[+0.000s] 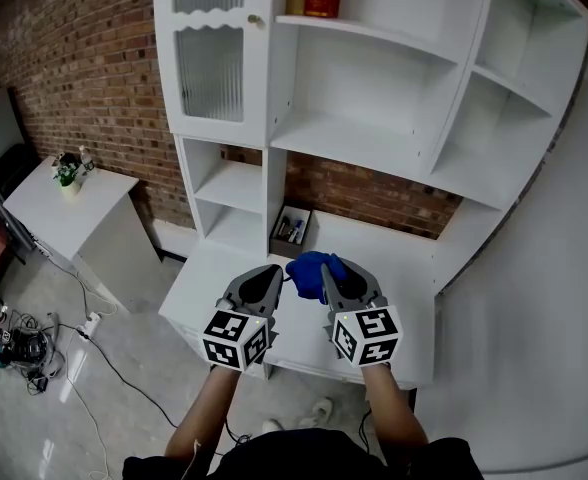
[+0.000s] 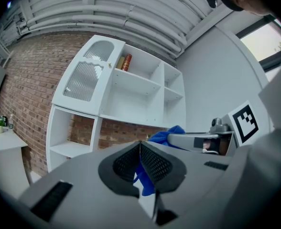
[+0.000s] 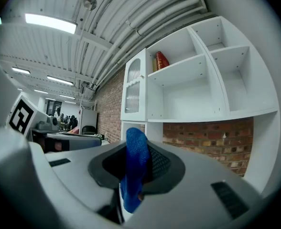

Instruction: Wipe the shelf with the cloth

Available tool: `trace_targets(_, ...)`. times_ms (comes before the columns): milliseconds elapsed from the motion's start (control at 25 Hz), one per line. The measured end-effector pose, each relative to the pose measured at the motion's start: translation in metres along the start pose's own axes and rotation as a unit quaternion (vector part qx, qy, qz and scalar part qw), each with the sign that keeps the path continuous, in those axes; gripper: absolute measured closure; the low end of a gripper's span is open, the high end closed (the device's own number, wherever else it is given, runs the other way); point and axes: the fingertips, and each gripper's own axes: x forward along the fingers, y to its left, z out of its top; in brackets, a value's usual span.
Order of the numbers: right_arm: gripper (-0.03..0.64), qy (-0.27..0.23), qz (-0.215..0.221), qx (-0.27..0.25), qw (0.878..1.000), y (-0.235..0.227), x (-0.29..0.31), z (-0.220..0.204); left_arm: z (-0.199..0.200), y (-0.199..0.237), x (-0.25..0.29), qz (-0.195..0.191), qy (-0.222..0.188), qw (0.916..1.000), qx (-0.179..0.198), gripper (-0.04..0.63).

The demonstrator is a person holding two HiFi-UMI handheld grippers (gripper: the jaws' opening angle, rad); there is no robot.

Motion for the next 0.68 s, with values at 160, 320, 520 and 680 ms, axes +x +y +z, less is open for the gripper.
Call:
trace_targets(160,0.537,0.0,-0.005,0.0,1.0,0.006,-0.006,0.002,0.001,0.004,-0.01,0.005,-0.005,1.0,-0.004,0.578)
trace_targets(320,0.537,-0.005,-0.007,0.0,1.0,0.007,-0.013,0.003,0.002,-0.001,-0.013,0.002,-0.006,1.0,-0.002,0.578)
trace_targets(520,0.537,-0.003,-0.012,-0.002,1.0,0.003,-0.019,-0.004,-0.002,-0.008,-0.014,0.001,-0.006,1.0,0.0,0.578)
trace_targets(680,0.537,-0.012,-0.006,0.002,1.0,-0.002,-0.024,0.0,-0.001,-0.014,-0.012,0.004,-0.005,1.0,-0.001,0.578)
